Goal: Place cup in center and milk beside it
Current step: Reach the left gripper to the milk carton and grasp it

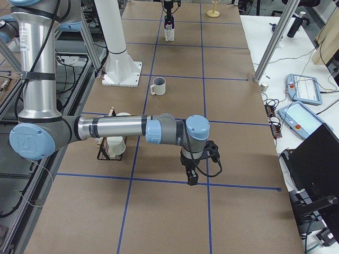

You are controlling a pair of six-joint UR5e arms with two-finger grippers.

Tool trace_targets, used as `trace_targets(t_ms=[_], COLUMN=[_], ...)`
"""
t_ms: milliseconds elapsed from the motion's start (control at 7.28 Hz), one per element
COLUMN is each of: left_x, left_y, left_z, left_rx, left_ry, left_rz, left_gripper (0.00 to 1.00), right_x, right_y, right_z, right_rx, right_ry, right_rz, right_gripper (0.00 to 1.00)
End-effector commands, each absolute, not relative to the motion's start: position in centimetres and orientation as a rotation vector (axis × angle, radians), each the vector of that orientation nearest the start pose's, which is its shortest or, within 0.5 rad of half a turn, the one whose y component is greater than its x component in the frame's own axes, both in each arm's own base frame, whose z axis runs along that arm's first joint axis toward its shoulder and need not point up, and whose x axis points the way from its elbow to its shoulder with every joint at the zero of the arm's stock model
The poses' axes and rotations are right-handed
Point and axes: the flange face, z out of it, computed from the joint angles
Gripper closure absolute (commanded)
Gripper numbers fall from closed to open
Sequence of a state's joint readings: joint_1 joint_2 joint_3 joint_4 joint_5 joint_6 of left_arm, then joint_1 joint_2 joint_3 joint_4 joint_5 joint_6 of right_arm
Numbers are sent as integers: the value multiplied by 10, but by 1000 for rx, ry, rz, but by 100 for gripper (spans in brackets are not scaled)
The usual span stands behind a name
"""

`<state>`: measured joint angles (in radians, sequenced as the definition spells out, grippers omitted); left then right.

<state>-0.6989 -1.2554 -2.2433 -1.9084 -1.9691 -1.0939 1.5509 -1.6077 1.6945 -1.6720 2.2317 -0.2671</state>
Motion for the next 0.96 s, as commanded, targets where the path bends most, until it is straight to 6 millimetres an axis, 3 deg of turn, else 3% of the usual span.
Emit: trace_targets(t_ms=[0,137,412,824], left_x=[223,221,222,252], left_y=[-312,-314,-317,-343], left_z=[436,429,394,338], left_rx=[66,77,115,124], left_ry=[782,793,859,877], left_rz=[-72,-77,-71,-75], left_gripper=[100,100,100,100], right_x=[63,63,63,63], right_y=[-476,-476,-476,-476], right_z=[633,634,634,636], right_rx=[68,67,66,64], right_ry=[-660,-662,-662,-660], right_rz=[-272,-271,-271,-270], right_gripper=[0,0,0,0])
